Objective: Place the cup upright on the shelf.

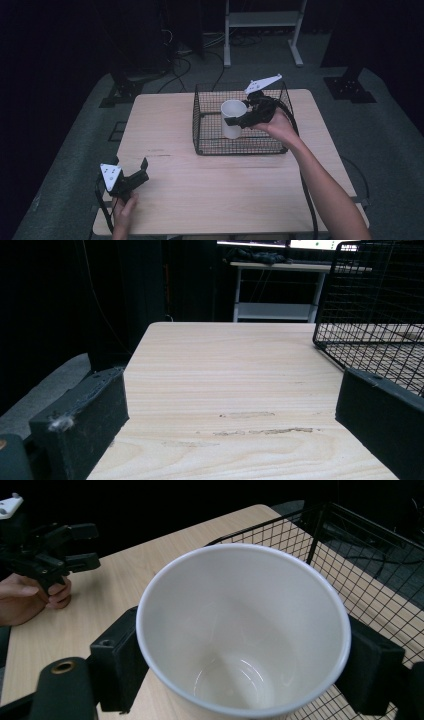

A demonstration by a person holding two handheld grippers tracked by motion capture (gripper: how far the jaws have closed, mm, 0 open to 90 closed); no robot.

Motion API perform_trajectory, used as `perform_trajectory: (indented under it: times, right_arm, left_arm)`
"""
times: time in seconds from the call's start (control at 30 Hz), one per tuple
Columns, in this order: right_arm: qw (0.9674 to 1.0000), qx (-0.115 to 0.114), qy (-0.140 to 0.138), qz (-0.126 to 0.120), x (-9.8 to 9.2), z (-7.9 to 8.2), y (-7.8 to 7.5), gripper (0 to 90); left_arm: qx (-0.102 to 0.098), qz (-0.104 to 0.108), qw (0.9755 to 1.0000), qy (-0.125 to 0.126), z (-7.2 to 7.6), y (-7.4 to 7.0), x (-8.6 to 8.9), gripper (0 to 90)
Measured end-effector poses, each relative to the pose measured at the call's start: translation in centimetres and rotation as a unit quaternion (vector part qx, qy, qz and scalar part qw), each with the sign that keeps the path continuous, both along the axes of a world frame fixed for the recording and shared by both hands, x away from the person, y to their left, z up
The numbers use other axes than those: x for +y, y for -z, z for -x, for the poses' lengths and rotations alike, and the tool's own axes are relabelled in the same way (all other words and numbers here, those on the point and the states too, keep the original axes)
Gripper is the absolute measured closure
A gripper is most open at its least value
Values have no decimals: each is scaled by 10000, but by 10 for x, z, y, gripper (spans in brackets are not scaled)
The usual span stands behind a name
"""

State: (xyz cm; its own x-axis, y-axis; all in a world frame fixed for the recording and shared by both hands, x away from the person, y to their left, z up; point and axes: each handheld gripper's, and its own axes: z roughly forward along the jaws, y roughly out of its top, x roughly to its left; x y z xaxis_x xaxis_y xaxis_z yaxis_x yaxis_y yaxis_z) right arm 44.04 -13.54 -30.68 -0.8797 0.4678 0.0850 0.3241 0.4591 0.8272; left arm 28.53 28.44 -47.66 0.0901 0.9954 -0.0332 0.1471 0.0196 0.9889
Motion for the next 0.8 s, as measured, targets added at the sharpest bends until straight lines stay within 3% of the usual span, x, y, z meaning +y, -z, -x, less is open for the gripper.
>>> perform_trajectory:
  times: [0.33,0.8]
  right_arm:
    - [9998,14,169,125,3,-15,-1,188]
    - [9993,68,359,54,6,-36,7,189]
  left_arm:
    - [0,4,10000,0,0,0,0,0]
    - [3,14,10000,0,0,0,0,0]
